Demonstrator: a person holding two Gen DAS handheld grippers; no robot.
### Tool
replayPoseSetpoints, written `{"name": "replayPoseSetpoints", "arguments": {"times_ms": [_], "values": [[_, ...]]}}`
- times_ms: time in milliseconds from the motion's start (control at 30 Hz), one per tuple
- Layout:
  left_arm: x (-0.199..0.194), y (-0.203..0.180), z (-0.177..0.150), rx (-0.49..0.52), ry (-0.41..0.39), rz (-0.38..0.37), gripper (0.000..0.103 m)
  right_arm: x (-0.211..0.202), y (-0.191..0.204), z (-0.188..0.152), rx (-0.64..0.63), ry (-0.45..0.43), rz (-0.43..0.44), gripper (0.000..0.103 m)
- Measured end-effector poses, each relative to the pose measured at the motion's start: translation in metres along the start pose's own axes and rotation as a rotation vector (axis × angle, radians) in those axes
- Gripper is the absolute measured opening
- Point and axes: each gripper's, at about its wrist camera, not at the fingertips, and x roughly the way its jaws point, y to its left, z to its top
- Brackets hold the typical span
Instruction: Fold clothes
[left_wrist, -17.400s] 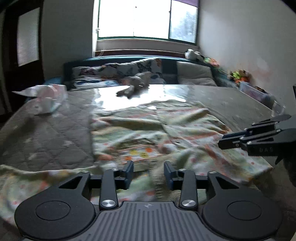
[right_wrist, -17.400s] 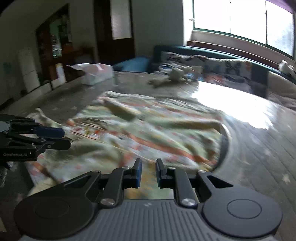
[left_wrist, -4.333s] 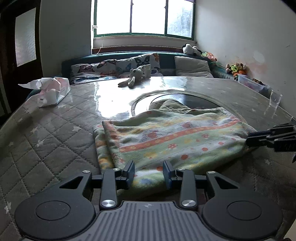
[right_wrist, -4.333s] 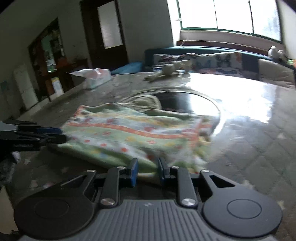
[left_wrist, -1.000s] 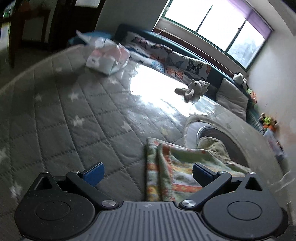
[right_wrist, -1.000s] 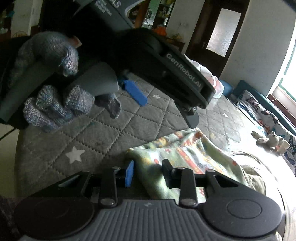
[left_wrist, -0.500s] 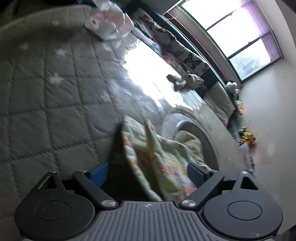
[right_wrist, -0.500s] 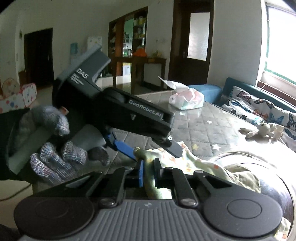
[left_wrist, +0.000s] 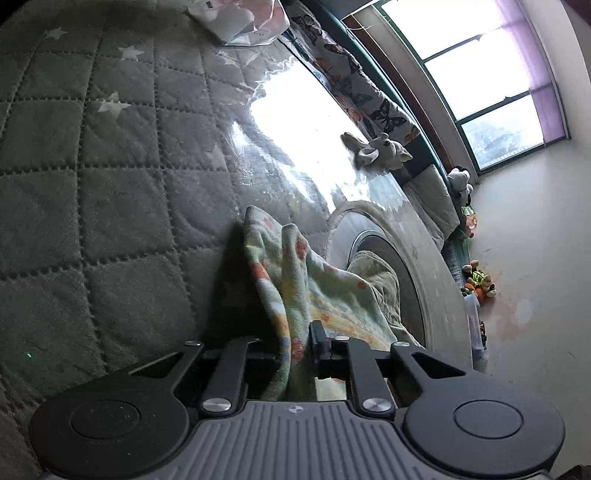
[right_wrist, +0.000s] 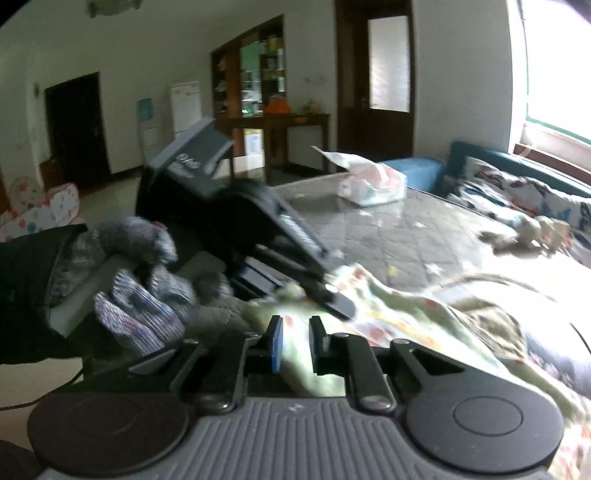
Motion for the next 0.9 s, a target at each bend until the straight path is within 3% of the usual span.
{"name": "replayPoseSetpoints", "arguments": {"times_ms": [467, 567, 767, 867, 900], "values": [[-0.002, -0.003, -0.004, 0.028, -0.014, 0.010, 0.016, -0.040, -0.140, -0.060, 0.340, 0.050, -0.478, 0.026], [0.000, -0.005, -0.003, 0.036, -0.016, 0.014, 0.016, -0.041, -0.156, -0.069, 0.388, 0.049, -0.530, 0.033], [0.000, -0.007, -0.004, 0.056, -0.020, 0.020, 0.016, -0.038, -0.168, -0.078, 0.472, 0.040, -0.548, 0.040], [0.001, -0.010, -0.005, 0.073, -0.025, 0.028, 0.016, -0.035, -0.166, -0.076, 0.480, 0.042, -0.529, 0.035], [0.001, -0.011, -0.005, 0.080, -0.027, 0.031, 0.016, -0.035, -0.165, -0.076, 0.485, 0.042, -0.512, 0.025]]}}
